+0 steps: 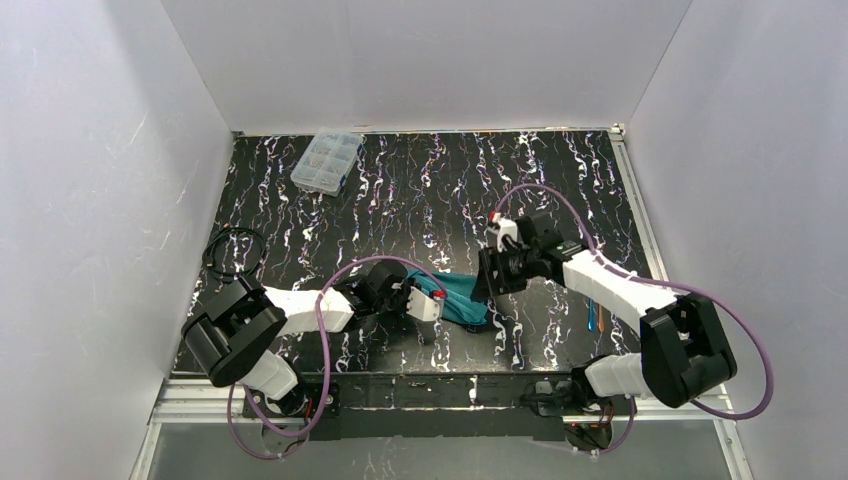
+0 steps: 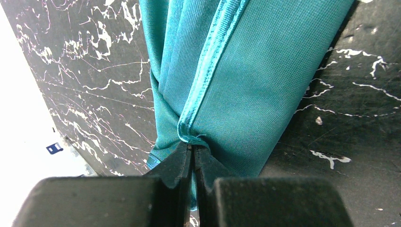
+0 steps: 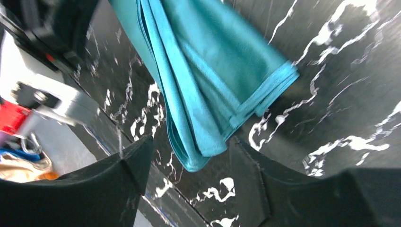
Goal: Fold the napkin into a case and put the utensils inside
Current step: Stuff the top corner of the smaller-rectangle-folded napkin into the folded napkin.
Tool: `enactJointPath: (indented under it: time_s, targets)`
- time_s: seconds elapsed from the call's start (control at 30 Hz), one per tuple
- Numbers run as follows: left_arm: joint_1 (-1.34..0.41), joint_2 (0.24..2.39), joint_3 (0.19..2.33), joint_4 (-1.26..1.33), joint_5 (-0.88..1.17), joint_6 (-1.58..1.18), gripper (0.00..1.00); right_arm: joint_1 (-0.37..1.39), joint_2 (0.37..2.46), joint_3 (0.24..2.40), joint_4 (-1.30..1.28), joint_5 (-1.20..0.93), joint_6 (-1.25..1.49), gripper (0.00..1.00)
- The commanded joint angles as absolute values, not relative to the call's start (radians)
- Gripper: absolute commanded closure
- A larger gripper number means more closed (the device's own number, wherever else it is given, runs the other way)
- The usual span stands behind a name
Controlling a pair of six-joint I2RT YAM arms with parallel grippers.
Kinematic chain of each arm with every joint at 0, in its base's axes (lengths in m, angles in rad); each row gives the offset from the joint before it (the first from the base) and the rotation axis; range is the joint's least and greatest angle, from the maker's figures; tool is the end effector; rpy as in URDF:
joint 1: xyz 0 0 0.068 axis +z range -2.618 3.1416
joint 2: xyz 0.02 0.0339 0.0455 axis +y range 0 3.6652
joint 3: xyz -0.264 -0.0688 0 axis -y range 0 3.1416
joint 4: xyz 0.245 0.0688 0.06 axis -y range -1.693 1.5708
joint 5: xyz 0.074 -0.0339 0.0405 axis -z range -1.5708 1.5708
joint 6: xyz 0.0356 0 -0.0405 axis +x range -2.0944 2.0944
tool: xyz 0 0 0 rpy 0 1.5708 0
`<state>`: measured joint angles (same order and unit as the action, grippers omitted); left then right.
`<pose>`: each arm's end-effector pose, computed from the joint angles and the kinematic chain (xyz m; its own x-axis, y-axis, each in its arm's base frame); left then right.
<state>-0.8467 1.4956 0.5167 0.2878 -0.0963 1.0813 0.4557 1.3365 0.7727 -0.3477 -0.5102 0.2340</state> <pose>0.1821 -0.2007 0.1372 0.4162 0.8554 -0.3082 0.7002 -0.0853 0.7089 0.2278 0.1310 0.2070 -0.8418 -0.1872 -0.5064 -0.4703 0.7148 0.5175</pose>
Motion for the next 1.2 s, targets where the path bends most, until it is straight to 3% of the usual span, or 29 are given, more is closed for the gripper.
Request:
enactJointPath:
  time_s: [0.0, 0.3, 0.43, 0.47, 0.5, 0.6, 0.9, 1.17]
  targets:
    - [-0.850, 1.546, 0.446, 0.043, -0.040, 1.033, 1.00, 0.535, 1.296, 0.752, -0.406, -0.439, 0.211, 0.29]
    - [-0.850, 1.539, 0.453, 0.040, -0.045, 1.023, 1.00, 0.637, 1.225, 0.743, -0.378, -0.324, 0.076, 0.27]
    - [-0.850, 1.538, 0.453, 0.042, -0.048, 1.019, 1.00, 0.651, 1.045, 0.740, -0.329, -0.225, -0.019, 0.27]
    - [-0.851, 1.539, 0.454, 0.041, -0.047, 1.020, 1.00, 0.653, 0.993, 0.732, -0.295, -0.219, -0.038, 0.25]
    - [-0.851, 1.538, 0.454, 0.041, -0.048, 1.019, 1.00, 0.652, 0.951, 0.725, -0.273, -0.237, -0.082, 0.05]
    - [-0.850, 1.539, 0.454, 0.039, -0.047, 1.018, 1.00, 0.667, 0.884, 0.709, -0.277, -0.260, -0.207, 0.01]
    - [-0.850, 1.537, 0.462, 0.032, -0.054, 1.010, 1.00, 0.674, 1.105, 0.755, -0.416, -0.441, -0.355, 0.01]
    - [-0.850, 1.546, 0.466, 0.036, -0.049, 1.004, 1.00, 0.740, 1.231, 0.799, -0.449, -0.401, -0.411, 0.01]
